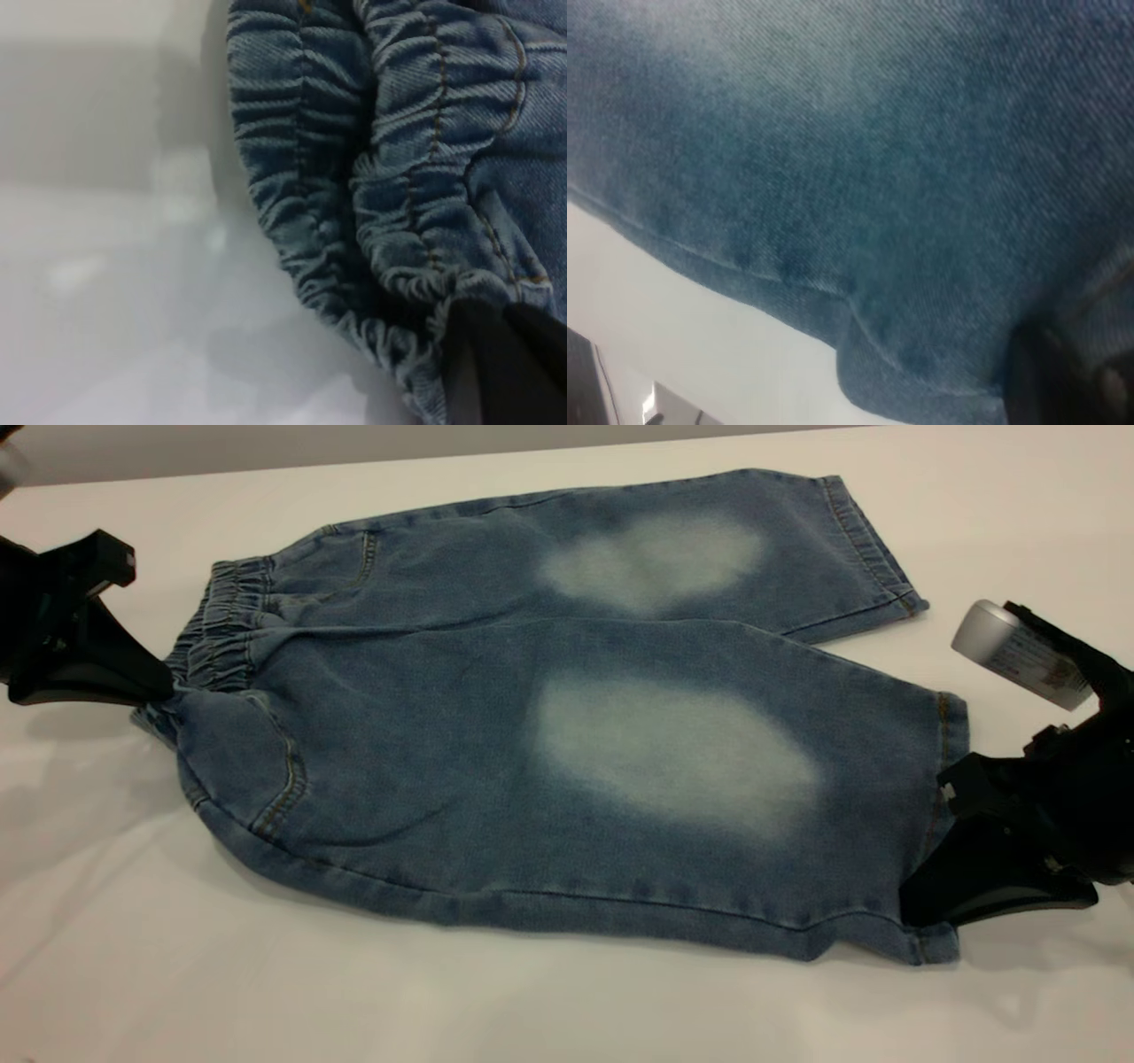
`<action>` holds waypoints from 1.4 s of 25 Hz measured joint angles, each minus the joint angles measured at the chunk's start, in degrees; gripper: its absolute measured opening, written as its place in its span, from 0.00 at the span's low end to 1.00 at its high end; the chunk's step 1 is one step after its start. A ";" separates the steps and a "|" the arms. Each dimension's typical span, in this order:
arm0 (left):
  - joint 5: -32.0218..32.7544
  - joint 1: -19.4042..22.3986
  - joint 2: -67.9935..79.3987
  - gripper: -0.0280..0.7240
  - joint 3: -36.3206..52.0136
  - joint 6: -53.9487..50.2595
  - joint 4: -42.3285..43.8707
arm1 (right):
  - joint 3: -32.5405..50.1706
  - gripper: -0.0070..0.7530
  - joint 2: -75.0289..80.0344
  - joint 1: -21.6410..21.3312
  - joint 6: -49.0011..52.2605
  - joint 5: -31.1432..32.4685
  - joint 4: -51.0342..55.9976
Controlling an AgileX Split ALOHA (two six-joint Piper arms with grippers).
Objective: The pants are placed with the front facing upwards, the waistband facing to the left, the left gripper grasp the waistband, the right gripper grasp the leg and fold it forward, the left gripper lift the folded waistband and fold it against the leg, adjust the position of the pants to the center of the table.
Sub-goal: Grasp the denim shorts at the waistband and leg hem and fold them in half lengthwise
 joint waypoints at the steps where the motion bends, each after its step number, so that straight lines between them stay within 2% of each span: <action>1: 0.00 0.00 0.00 0.09 0.00 0.00 0.00 | -0.18 0.02 0.00 0.00 0.00 0.11 0.07; 9: 0.53 0.00 0.00 0.09 0.00 0.12 0.00 | -1.55 0.02 -7.23 0.00 1.56 0.54 -1.26; 14: 4.36 0.00 0.00 0.09 0.00 2.04 -0.98 | -1.68 0.02 -15.48 0.00 6.06 -1.05 -4.56; 20: 5.89 0.00 -0.44 0.09 0.00 9.71 -9.76 | -4.81 0.02 -23.12 -0.05 11.10 -3.42 -8.30; 30: 9.33 0.00 -1.75 0.09 0.00 26.60 -27.03 | -14.93 0.02 -21.88 -0.05 17.89 -4.41 -14.47; 35: 10.57 0.00 -1.75 0.09 -3.20 27.53 -27.81 | -19.41 0.03 -18.13 -0.05 17.95 -4.58 -14.65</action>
